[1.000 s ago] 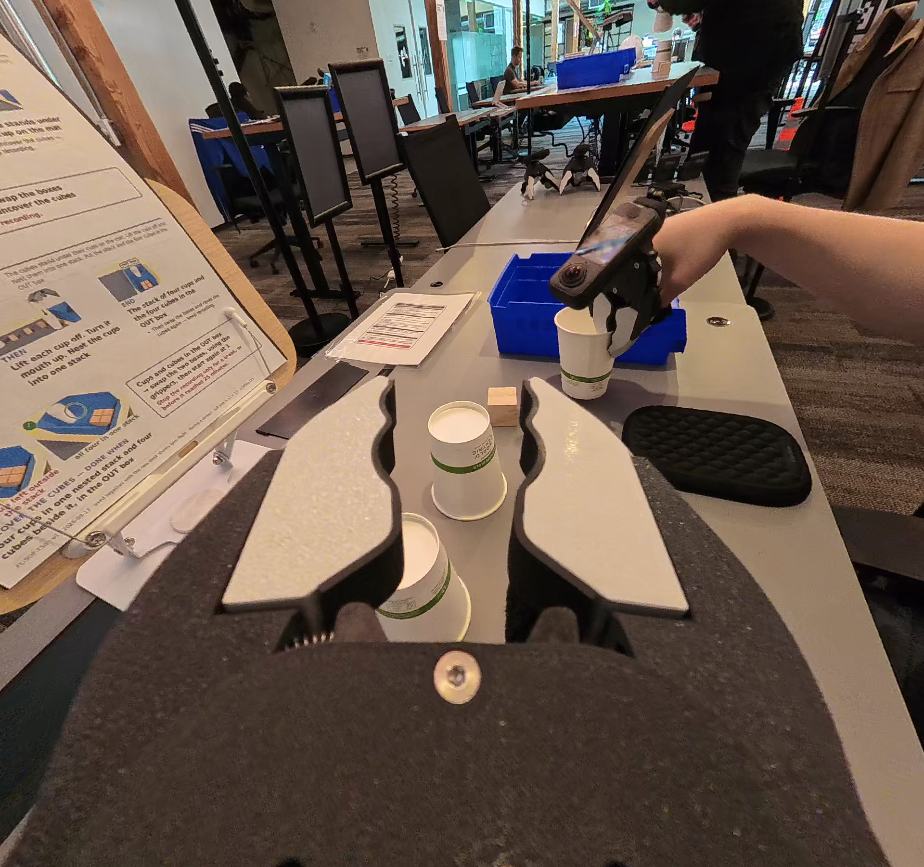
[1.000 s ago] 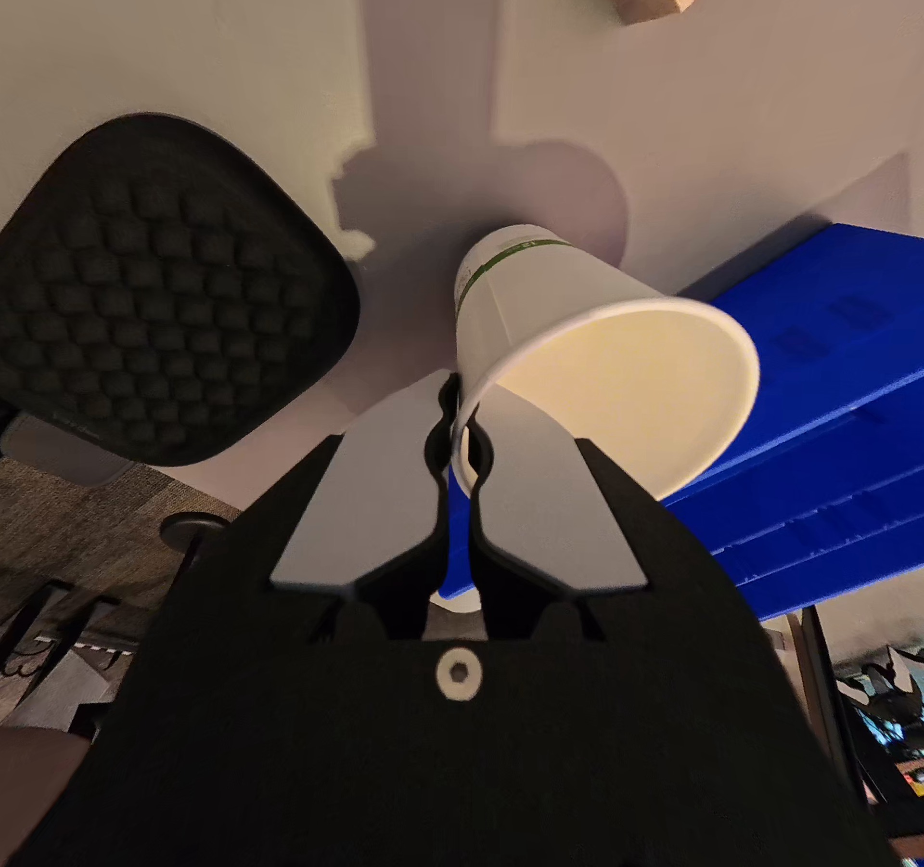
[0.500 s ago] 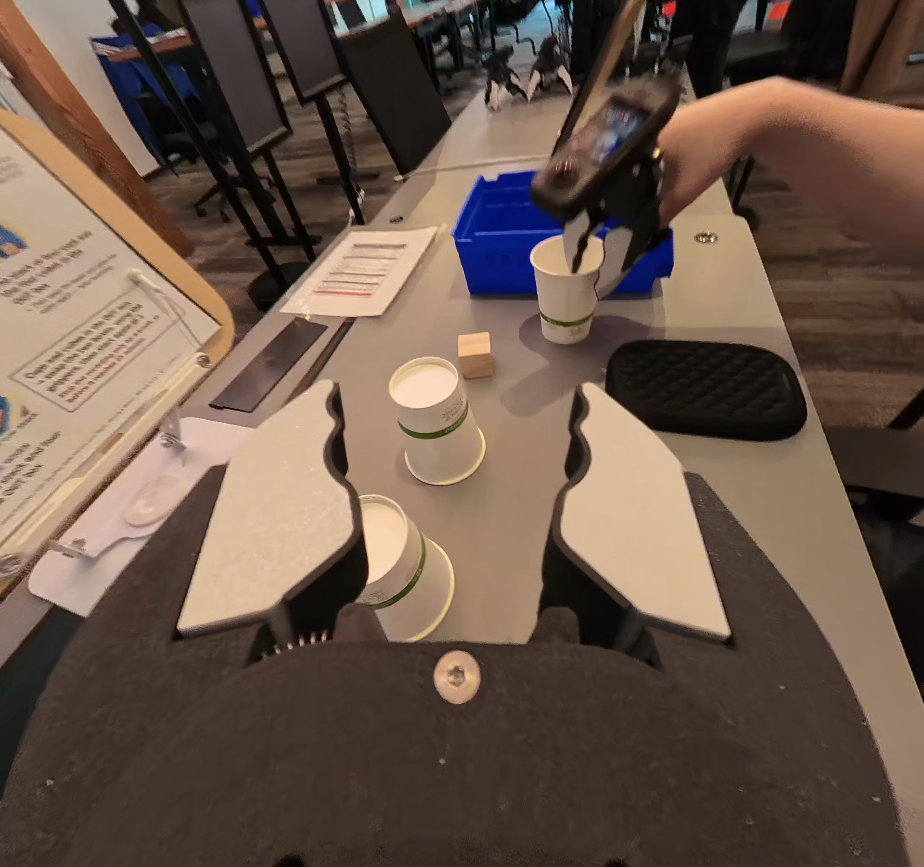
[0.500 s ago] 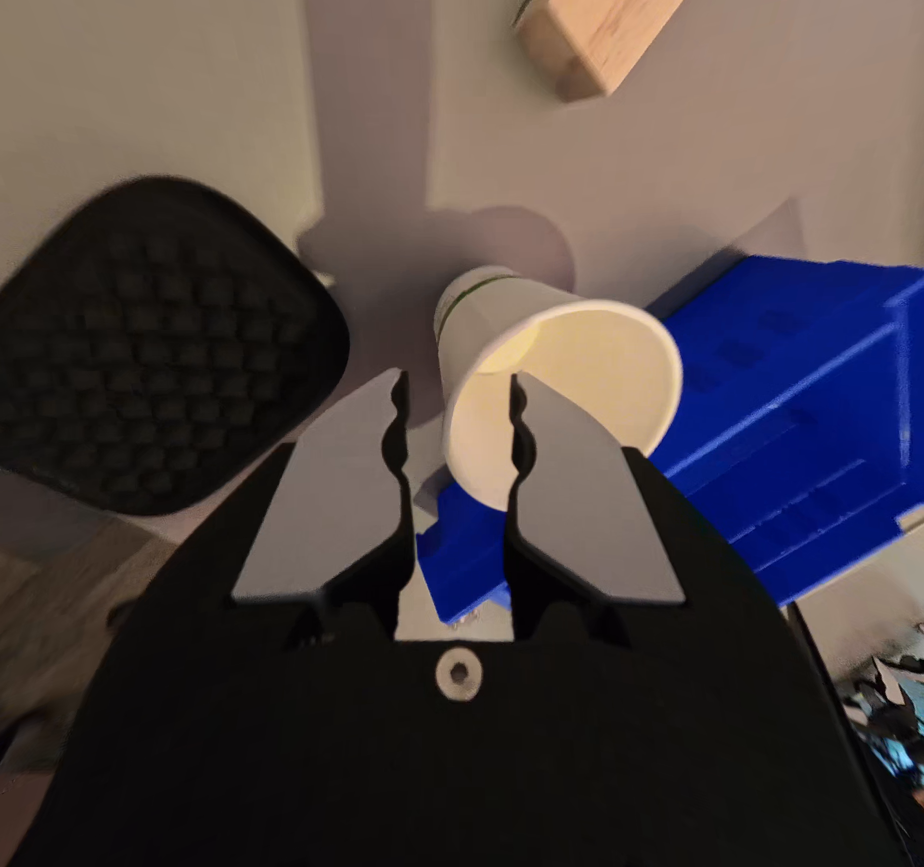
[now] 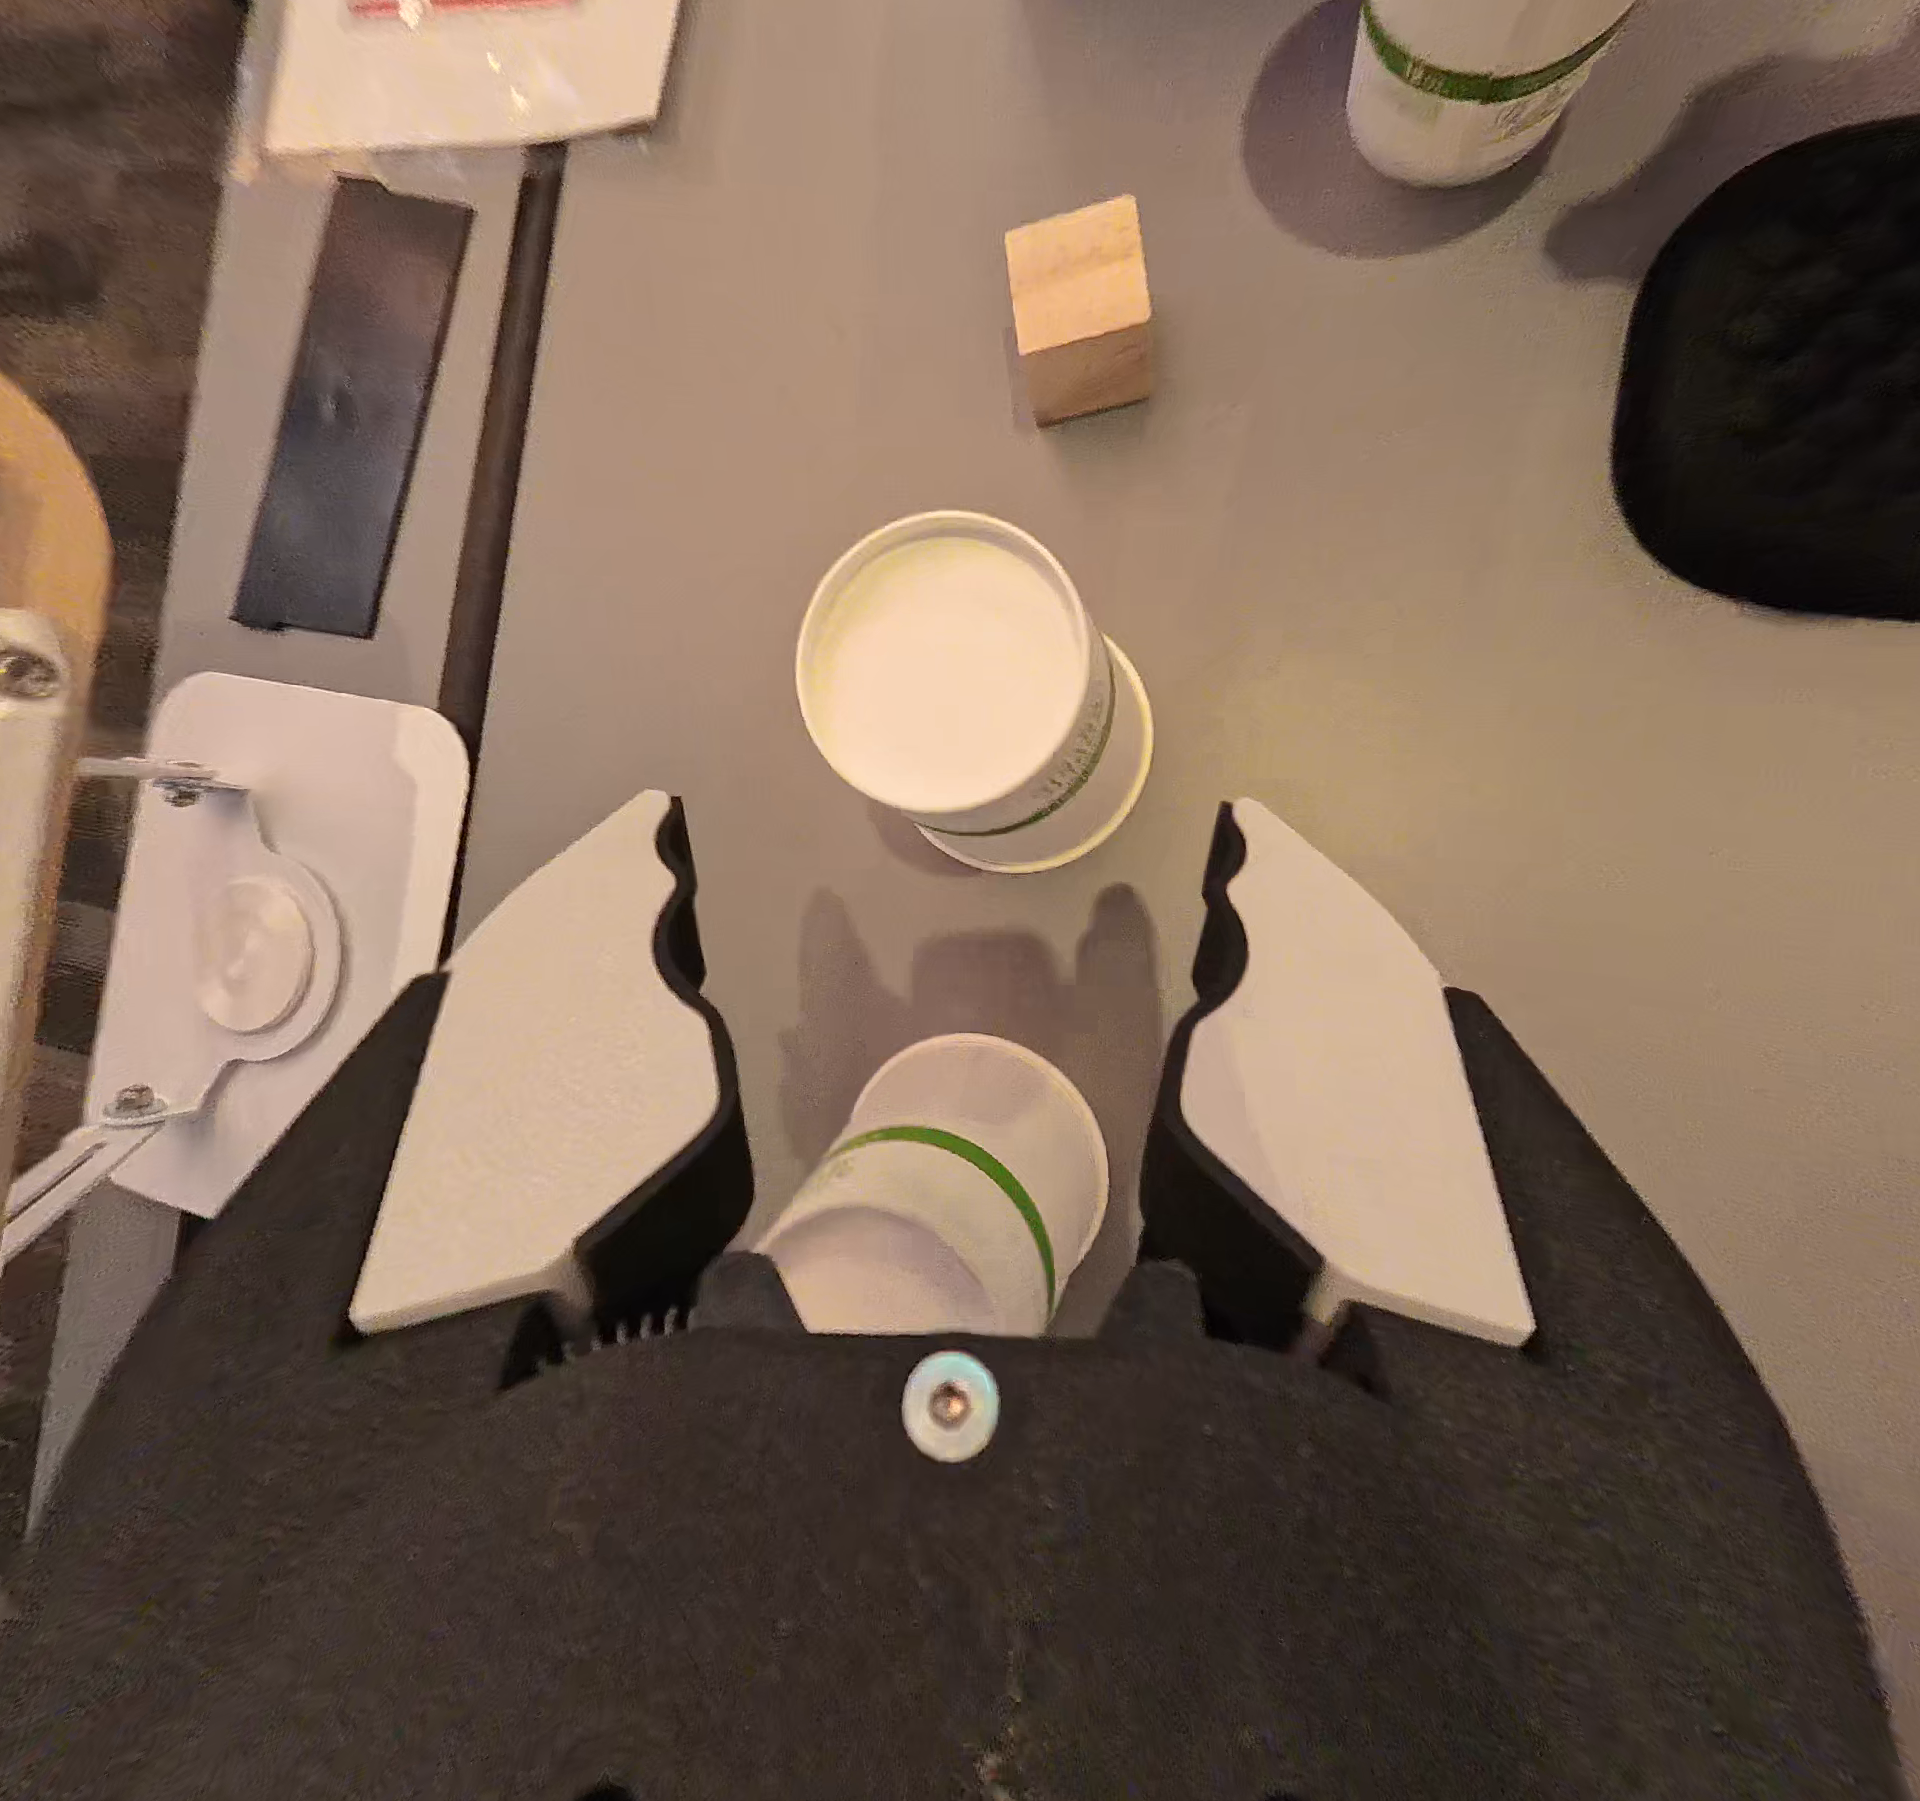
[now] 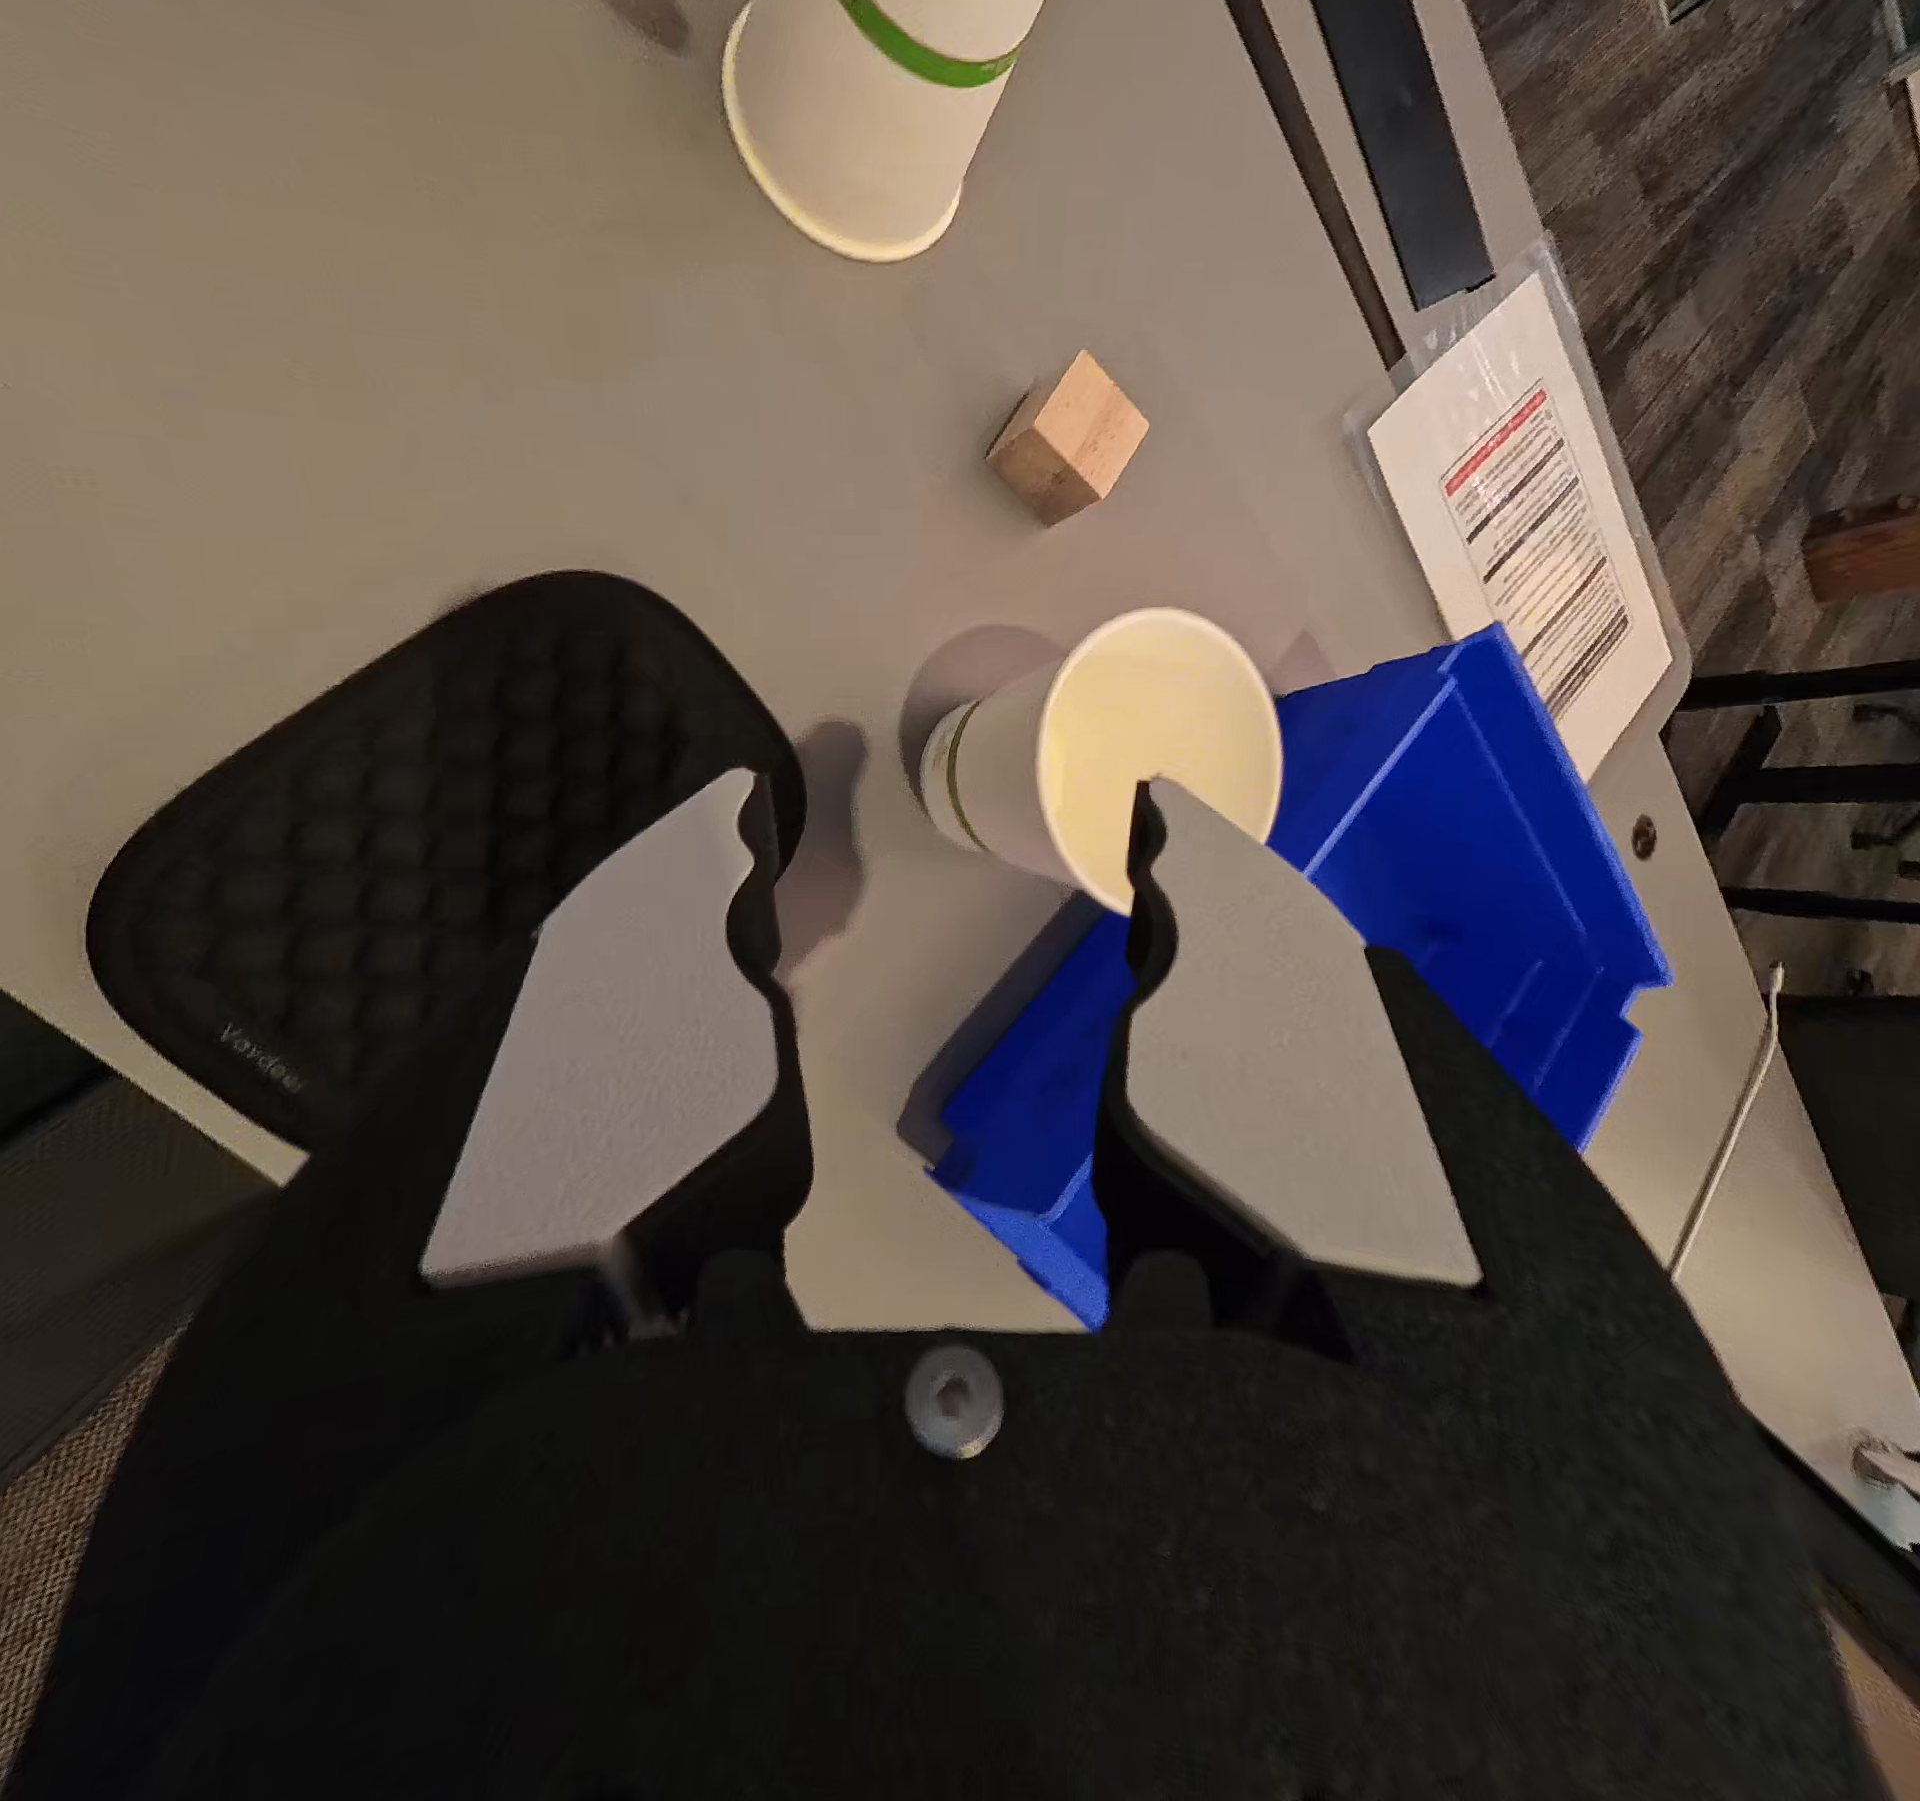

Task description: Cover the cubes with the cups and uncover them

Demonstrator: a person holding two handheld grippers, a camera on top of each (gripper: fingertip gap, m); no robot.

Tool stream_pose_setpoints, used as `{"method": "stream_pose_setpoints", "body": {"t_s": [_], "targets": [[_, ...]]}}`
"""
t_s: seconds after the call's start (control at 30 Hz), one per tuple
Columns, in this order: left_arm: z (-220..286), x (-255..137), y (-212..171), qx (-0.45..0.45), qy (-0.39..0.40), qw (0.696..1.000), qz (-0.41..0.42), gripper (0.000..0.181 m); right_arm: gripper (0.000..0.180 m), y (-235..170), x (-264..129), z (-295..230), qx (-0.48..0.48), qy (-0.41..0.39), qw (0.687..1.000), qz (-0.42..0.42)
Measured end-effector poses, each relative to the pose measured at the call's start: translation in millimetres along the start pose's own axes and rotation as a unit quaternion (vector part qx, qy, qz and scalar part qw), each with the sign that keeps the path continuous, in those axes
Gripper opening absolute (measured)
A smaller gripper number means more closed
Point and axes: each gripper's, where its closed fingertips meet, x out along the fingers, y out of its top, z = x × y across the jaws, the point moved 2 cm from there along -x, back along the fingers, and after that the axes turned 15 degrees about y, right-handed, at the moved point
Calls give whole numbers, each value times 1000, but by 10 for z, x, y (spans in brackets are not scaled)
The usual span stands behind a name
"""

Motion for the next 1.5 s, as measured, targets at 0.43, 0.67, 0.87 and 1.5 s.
{"method": "stream_pose_setpoints", "body": {"t_s": [0.43,0.67,0.87,1.5], "targets": [[160,570,61,56,-49,992,-102,97,65,-355,-45,-225,12,14,1000,14],[176,656,19,60,-45,991,-113,81,64,-415,-38,-255,15,20,1000,17],[183,653,14,70,-45,990,-118,80,62,-438,-35,-261,18,27,999,20],[-267,-964,698,-71,-46,979,186,79,59,635,46,9,27,42,968,247]]}}
